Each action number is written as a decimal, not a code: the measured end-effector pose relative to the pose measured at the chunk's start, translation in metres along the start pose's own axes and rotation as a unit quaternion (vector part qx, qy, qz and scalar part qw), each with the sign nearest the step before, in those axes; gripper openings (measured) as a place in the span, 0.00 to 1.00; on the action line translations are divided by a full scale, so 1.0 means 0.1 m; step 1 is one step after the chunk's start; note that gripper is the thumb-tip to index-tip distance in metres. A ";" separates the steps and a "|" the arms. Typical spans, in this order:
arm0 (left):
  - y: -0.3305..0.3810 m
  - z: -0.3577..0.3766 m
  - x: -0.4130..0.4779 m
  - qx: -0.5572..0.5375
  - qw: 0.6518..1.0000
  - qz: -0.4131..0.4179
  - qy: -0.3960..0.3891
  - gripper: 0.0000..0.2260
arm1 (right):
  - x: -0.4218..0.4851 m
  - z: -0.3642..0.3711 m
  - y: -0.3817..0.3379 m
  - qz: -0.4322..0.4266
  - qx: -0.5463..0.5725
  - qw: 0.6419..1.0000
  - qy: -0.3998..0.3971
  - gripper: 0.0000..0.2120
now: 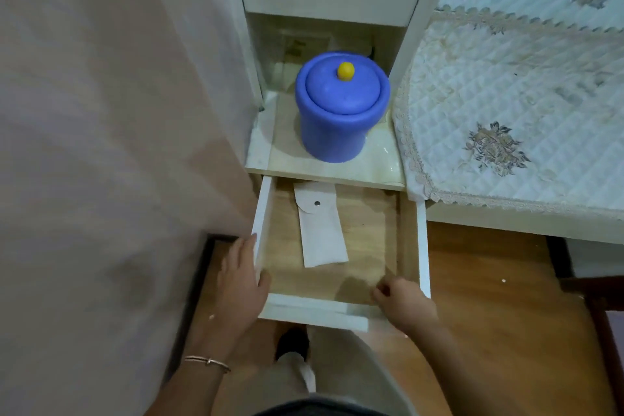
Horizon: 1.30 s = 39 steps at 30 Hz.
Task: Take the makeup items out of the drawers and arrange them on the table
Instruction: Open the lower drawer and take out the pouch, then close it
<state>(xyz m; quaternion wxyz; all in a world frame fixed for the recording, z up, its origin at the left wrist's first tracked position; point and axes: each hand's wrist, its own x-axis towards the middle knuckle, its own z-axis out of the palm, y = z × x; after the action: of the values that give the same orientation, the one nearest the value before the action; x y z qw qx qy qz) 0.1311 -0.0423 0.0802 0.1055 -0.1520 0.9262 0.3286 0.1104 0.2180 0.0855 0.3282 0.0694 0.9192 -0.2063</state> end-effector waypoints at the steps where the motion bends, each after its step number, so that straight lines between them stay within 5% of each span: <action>1: 0.03 0.00 0.06 -0.013 1.000 -0.028 -0.001 0.27 | 0.09 -0.03 -0.06 -0.012 0.015 1.000 -0.007 0.13; 6: 0.11 0.07 0.22 -0.085 0.990 -0.115 -0.003 0.26 | 0.65 -0.01 -0.53 -0.054 0.086 0.994 -0.026 0.17; 10: 0.13 0.12 0.17 -0.053 0.993 -0.104 0.000 0.28 | 0.99 0.11 -0.85 0.035 0.188 0.982 -0.013 0.28; 18: 0.07 0.02 0.12 -0.048 0.995 -0.078 -0.042 0.28 | 1.14 0.31 -1.01 0.165 0.141 0.976 0.036 0.39; 26: 0.00 -0.07 0.13 -0.115 0.989 -0.067 -0.057 0.25 | 0.93 0.26 -0.97 0.119 0.280 0.953 0.003 0.23; 39: 0.23 -0.11 0.59 -0.058 0.995 -0.031 -0.070 0.30 | -0.09 -0.87 -0.24 -0.026 0.261 0.965 -0.030 0.10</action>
<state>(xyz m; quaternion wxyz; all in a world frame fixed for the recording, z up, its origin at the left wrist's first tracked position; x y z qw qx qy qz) 0.0668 -0.0444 0.0843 0.1716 -0.1634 0.8905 0.3884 0.0614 0.2331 0.1600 0.3205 0.1226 0.8248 -0.4493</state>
